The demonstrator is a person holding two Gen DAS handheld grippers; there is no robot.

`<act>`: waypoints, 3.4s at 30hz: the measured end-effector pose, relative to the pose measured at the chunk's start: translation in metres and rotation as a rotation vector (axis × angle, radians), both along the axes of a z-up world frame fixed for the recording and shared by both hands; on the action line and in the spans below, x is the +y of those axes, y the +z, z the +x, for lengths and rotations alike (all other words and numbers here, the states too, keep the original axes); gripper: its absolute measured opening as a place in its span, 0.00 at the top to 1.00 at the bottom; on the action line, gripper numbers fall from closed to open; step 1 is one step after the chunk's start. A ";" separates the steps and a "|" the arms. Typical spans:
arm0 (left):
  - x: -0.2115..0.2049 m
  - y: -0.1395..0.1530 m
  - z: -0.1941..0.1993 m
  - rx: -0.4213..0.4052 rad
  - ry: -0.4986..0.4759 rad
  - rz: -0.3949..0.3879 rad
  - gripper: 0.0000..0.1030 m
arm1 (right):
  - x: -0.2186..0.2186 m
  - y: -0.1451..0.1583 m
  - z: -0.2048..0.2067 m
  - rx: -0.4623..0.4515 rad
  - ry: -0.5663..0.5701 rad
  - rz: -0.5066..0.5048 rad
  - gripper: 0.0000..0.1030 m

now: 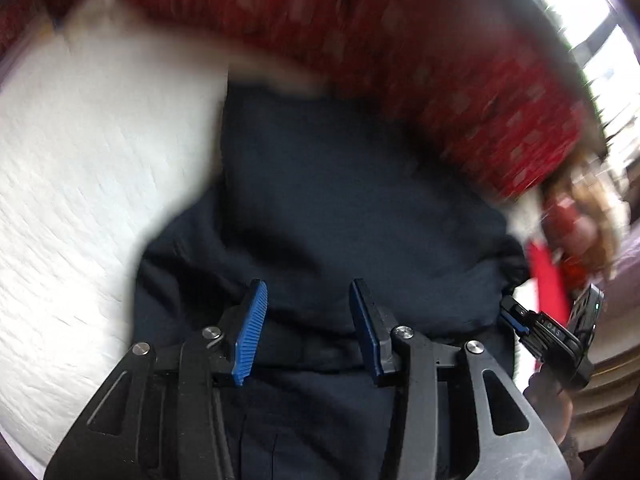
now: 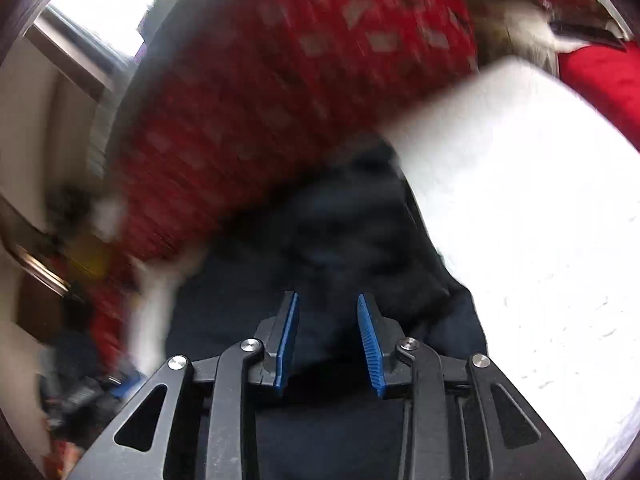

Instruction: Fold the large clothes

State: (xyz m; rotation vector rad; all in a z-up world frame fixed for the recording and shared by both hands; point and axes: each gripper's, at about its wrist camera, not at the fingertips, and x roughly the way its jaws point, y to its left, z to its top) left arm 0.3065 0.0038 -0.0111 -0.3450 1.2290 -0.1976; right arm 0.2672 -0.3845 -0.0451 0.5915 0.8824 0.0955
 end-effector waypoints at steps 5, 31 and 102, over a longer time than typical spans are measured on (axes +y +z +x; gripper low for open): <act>-0.002 0.009 -0.012 0.029 -0.037 0.018 0.62 | -0.005 -0.020 0.000 0.171 0.036 -0.011 0.72; 0.114 -0.057 -0.227 0.366 -0.065 -0.157 0.49 | -0.096 -0.036 -0.239 0.316 0.077 0.212 0.39; 0.120 0.030 0.157 0.000 0.309 -0.619 0.57 | -0.088 -0.019 0.139 0.048 -0.119 0.793 0.64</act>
